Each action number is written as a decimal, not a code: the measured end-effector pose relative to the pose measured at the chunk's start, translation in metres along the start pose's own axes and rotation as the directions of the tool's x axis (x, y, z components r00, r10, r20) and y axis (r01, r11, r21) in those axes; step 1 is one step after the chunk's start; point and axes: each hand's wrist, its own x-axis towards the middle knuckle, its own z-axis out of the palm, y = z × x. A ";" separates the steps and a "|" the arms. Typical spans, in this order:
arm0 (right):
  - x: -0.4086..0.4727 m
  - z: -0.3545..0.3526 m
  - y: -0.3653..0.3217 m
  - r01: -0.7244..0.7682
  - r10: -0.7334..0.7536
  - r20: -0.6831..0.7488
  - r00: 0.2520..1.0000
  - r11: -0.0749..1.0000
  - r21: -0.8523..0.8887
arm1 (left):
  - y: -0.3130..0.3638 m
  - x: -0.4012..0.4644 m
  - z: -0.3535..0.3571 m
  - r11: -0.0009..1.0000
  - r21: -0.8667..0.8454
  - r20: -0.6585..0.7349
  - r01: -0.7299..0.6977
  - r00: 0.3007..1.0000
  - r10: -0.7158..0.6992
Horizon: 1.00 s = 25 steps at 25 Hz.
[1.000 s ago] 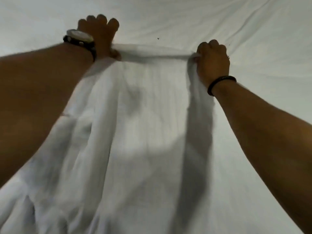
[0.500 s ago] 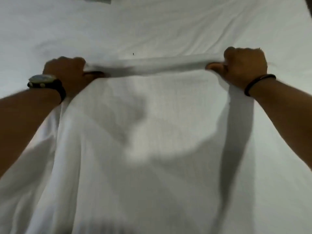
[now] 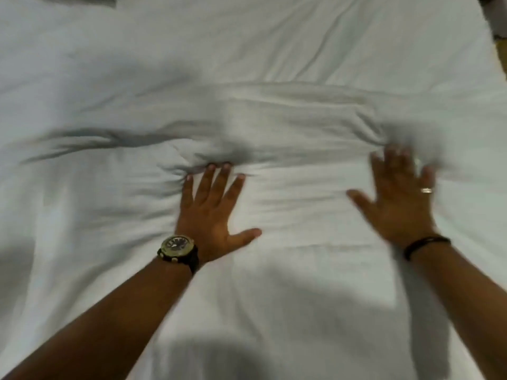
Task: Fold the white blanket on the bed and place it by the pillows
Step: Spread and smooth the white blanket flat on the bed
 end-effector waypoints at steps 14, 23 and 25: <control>-0.219 -0.016 -0.030 -0.143 0.147 0.183 0.972 0.989 -0.033 | -0.007 0.002 -0.013 1.000 0.019 0.172 0.011 0.985 -0.014; -0.409 -0.079 -0.279 0.114 -0.163 0.191 0.968 0.962 0.248 | -0.038 -0.345 -0.088 0.964 -0.190 0.354 -0.187 0.903 0.244; -0.448 -0.071 -0.320 0.054 -0.087 0.264 0.961 0.990 0.128 | -0.074 -0.434 -0.095 0.973 -0.101 0.457 -0.207 0.859 0.230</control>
